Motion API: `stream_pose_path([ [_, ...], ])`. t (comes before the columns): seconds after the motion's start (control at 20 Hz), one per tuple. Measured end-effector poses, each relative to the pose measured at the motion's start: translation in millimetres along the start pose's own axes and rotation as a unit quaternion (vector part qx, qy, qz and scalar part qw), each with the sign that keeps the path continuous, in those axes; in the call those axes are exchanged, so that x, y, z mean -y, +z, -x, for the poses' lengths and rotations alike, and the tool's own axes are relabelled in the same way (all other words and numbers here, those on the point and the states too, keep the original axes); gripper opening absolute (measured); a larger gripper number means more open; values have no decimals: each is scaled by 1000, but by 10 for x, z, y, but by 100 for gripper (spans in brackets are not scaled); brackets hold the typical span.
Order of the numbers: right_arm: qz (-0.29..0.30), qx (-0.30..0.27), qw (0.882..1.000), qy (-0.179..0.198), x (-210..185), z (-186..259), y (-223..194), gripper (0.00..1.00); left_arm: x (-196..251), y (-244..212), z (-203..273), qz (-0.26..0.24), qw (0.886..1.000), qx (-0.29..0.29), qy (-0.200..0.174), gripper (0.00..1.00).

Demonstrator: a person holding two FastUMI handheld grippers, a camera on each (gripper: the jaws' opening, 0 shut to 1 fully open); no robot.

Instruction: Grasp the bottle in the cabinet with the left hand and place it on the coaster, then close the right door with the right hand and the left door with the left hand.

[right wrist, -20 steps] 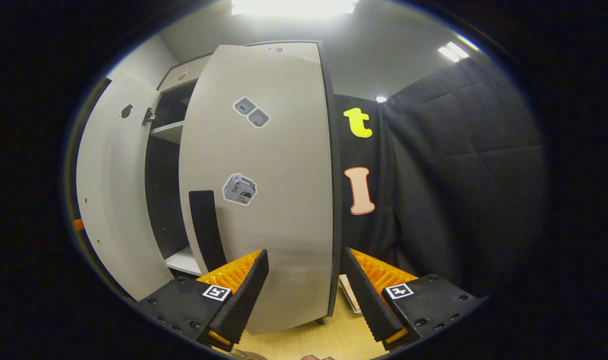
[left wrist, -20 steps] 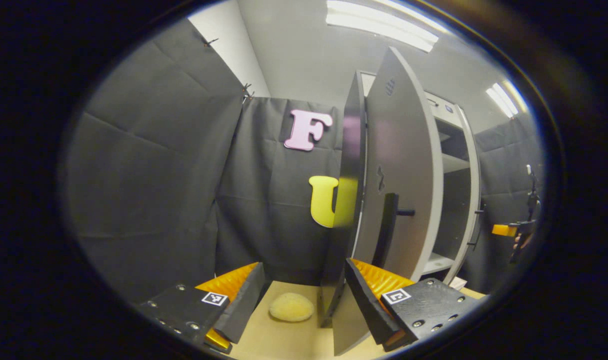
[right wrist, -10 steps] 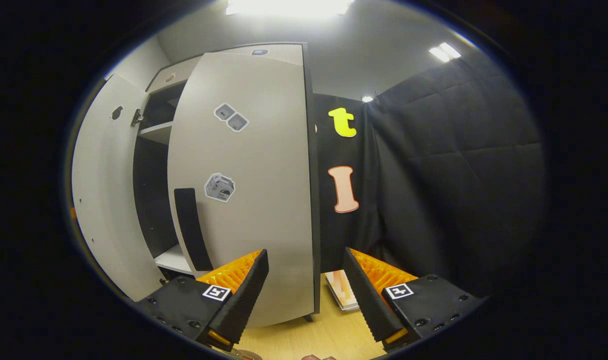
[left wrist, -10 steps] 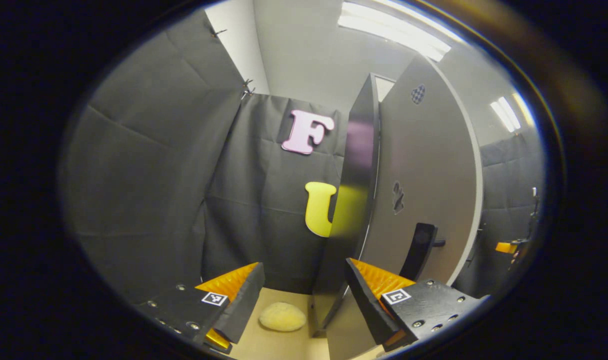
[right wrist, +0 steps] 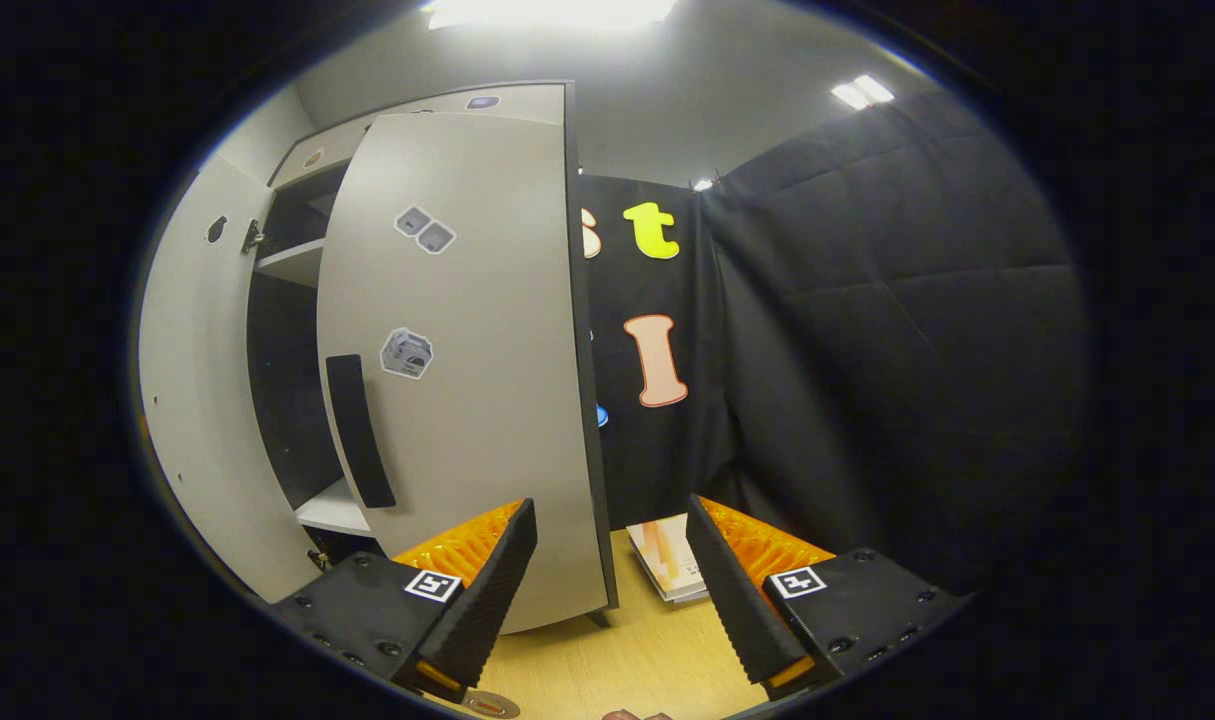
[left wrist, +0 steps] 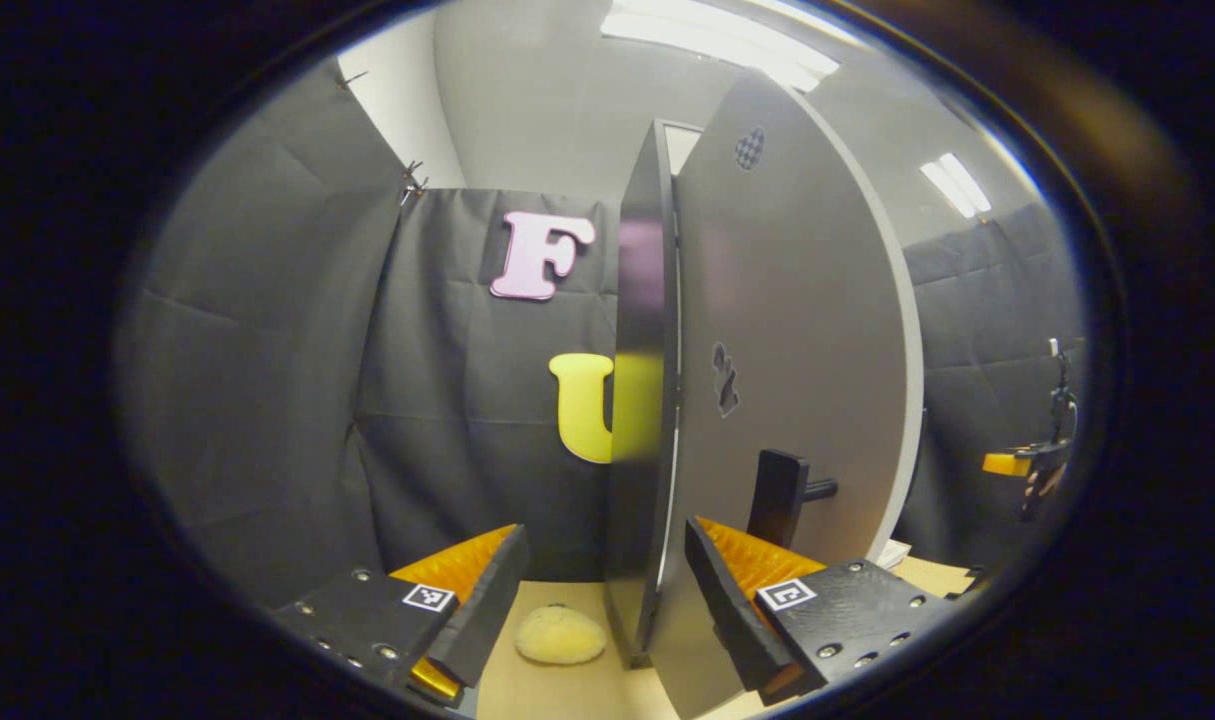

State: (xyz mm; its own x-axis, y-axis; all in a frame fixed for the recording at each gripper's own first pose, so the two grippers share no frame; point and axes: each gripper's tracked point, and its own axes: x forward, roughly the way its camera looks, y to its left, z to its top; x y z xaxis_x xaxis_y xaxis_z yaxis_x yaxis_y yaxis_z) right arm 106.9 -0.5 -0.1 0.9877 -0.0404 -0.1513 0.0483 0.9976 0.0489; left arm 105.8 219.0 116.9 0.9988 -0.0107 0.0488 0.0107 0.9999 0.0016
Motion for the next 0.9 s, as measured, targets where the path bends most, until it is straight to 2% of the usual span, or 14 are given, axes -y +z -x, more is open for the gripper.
stream_pose_path([
  [0.2, -10, -4, 1000, -2, 2, -15, -68, 96, 105, 7, -1, -13, 1000, -10, -7, 93],
  [0.5, -21, -3, 1000, 10, -39, -60, -61, 96, 529, 6, -80, -21, 999, -25, -22, 93],
  [0.7, -14, -6, 1000, 14, 101, -158, -99, 96, 778, -27, -48, -7, 999, -30, 13, 94],
  [0.9, -32, -22, 999, 20, 377, -308, -111, 96, 996, -22, -55, -21, 997, -33, 59, 93],
])
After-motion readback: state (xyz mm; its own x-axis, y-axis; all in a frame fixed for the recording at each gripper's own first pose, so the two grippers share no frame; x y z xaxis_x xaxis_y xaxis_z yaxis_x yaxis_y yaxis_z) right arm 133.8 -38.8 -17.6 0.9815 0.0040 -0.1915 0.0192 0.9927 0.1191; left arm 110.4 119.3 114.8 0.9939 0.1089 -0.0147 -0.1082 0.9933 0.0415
